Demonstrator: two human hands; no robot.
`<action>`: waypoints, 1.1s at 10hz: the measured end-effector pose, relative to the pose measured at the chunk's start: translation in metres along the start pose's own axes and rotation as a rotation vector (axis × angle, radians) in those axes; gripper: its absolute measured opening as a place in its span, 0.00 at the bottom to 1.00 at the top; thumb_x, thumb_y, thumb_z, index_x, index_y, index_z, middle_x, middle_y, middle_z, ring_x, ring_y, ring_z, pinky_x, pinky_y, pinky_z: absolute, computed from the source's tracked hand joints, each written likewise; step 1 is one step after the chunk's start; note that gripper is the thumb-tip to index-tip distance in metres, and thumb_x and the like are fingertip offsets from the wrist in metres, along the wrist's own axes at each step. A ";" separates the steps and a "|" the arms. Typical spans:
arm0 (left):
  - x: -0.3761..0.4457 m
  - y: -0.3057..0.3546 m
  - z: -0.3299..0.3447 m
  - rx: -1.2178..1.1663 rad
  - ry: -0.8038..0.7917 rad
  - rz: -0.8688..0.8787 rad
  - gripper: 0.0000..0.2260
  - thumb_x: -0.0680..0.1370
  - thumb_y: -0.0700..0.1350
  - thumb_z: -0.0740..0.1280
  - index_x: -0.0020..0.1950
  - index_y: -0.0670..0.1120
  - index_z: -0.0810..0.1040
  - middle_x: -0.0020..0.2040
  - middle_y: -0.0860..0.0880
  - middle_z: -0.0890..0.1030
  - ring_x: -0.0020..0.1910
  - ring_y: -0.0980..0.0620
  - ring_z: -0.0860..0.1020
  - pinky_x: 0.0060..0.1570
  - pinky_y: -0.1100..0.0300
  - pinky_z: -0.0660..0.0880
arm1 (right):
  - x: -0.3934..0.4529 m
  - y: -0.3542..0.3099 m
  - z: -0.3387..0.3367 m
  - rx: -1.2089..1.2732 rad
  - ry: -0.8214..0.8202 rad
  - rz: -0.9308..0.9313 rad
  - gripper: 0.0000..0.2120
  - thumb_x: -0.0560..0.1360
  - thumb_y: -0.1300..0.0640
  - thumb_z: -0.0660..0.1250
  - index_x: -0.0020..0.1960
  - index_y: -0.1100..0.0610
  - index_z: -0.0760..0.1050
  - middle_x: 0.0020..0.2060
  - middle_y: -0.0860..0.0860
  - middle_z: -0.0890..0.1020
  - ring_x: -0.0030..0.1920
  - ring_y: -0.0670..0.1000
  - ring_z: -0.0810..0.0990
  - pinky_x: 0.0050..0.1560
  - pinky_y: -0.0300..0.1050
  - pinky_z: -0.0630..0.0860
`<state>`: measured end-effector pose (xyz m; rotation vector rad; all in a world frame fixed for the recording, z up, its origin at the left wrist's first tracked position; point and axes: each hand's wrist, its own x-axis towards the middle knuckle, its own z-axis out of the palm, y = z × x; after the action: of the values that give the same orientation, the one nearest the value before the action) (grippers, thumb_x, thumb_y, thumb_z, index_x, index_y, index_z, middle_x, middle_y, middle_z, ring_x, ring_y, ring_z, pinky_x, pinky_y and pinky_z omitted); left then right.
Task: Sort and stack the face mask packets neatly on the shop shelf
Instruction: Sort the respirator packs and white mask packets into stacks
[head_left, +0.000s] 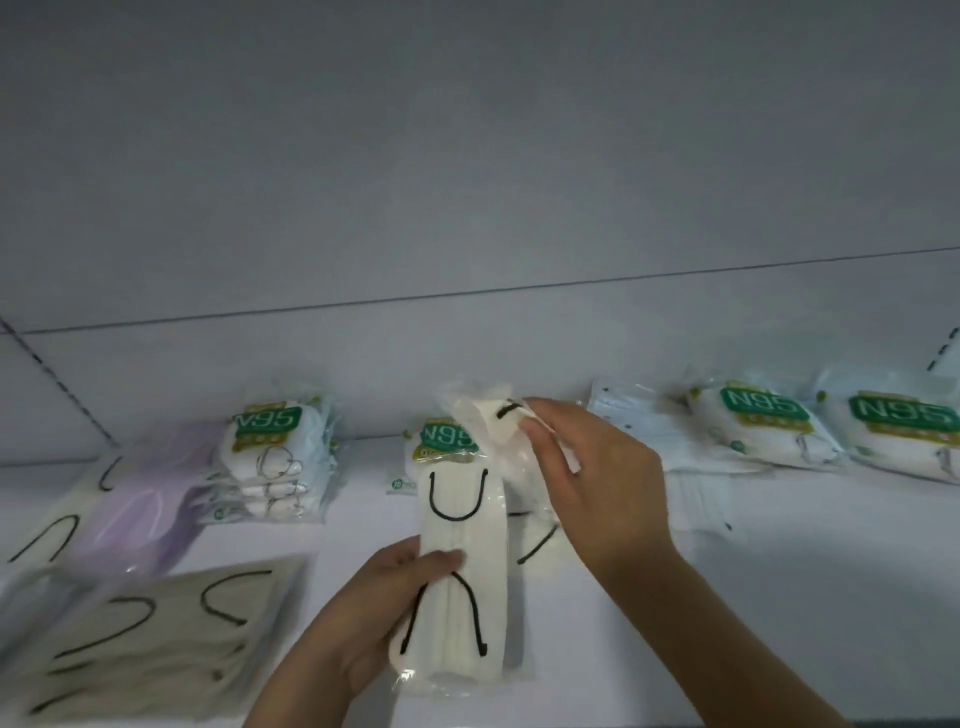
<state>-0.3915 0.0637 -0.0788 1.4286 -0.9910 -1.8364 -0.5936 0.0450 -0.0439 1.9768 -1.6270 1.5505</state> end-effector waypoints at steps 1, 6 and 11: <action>0.016 -0.001 -0.025 -0.087 0.168 -0.050 0.19 0.75 0.36 0.65 0.66 0.40 0.77 0.53 0.41 0.82 0.47 0.42 0.81 0.50 0.54 0.77 | -0.022 -0.014 0.013 0.158 -0.254 -0.371 0.17 0.75 0.62 0.61 0.57 0.47 0.81 0.55 0.41 0.84 0.56 0.42 0.79 0.63 0.41 0.69; 0.017 0.001 -0.006 -0.116 0.297 0.278 0.16 0.73 0.44 0.75 0.58 0.39 0.82 0.51 0.43 0.86 0.52 0.44 0.85 0.61 0.47 0.77 | -0.066 0.042 0.021 0.352 -0.418 0.133 0.18 0.75 0.62 0.65 0.62 0.46 0.77 0.62 0.36 0.77 0.64 0.38 0.74 0.65 0.37 0.71; 0.017 -0.008 -0.012 -0.133 0.442 0.188 0.14 0.76 0.53 0.72 0.47 0.44 0.75 0.40 0.44 0.85 0.41 0.44 0.82 0.40 0.53 0.75 | -0.027 0.082 -0.022 -0.055 -0.163 0.502 0.09 0.77 0.47 0.68 0.45 0.50 0.82 0.36 0.47 0.84 0.39 0.51 0.80 0.39 0.45 0.71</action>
<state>-0.3843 0.0513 -0.0963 1.5138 -0.7349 -1.3445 -0.6681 0.0434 -0.0924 1.7931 -2.3443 1.4908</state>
